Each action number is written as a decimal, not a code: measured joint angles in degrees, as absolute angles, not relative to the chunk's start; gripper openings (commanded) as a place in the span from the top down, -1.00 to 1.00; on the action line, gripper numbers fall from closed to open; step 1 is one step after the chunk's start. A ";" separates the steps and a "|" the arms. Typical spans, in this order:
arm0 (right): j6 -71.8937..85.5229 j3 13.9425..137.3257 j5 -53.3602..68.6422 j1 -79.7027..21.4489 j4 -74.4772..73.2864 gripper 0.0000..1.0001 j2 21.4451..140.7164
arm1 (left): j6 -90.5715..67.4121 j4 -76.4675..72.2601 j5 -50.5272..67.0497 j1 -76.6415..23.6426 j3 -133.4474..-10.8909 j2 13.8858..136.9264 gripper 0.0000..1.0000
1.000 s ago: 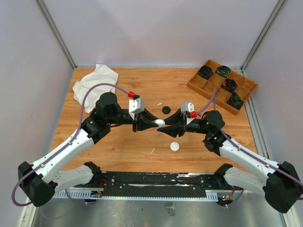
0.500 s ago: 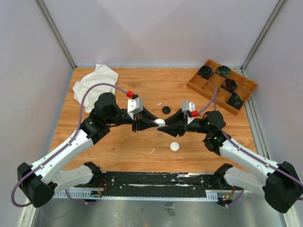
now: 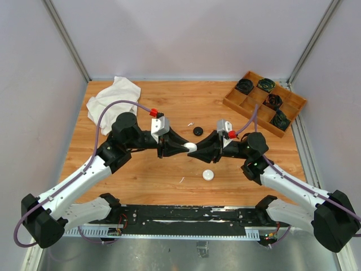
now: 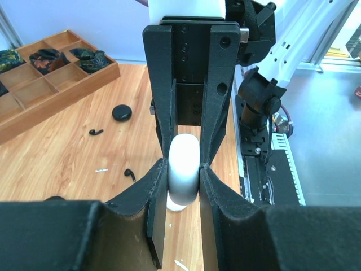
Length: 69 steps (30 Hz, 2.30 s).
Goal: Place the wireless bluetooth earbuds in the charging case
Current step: Open the charging case, then pick up the earbud from the center of the board.
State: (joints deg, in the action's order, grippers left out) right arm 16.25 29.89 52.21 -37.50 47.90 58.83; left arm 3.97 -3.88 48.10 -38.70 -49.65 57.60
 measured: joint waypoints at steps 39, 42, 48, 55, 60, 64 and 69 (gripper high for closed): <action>16.05 28.45 52.66 -36.51 48.93 0.99 58.85 | -2.63 -3.62 31.40 -38.24 -50.28 56.71 -0.42; 15.81 28.23 52.49 -36.51 48.64 0.97 58.83 | -3.05 -3.29 30.57 -38.00 -50.28 57.06 -0.45; 15.03 26.87 50.72 -36.05 48.60 0.97 58.85 | -4.03 -3.20 28.36 -37.21 -50.24 57.71 -0.51; 14.39 22.57 45.28 -35.92 48.58 0.96 60.29 | -6.35 -3.73 23.94 -34.24 -48.14 60.71 -0.52; 13.26 20.43 41.17 -35.92 48.58 0.95 60.51 | -7.92 -4.23 22.24 -32.10 -46.74 65.60 -0.52; 12.58 18.90 37.69 -35.92 48.73 0.94 59.96 | -10.31 -5.15 21.43 -29.30 -46.54 71.29 -0.52; 11.73 17.30 34.74 -35.92 48.69 0.94 59.07 | -12.45 -5.85 20.10 -27.05 -46.89 80.25 -0.54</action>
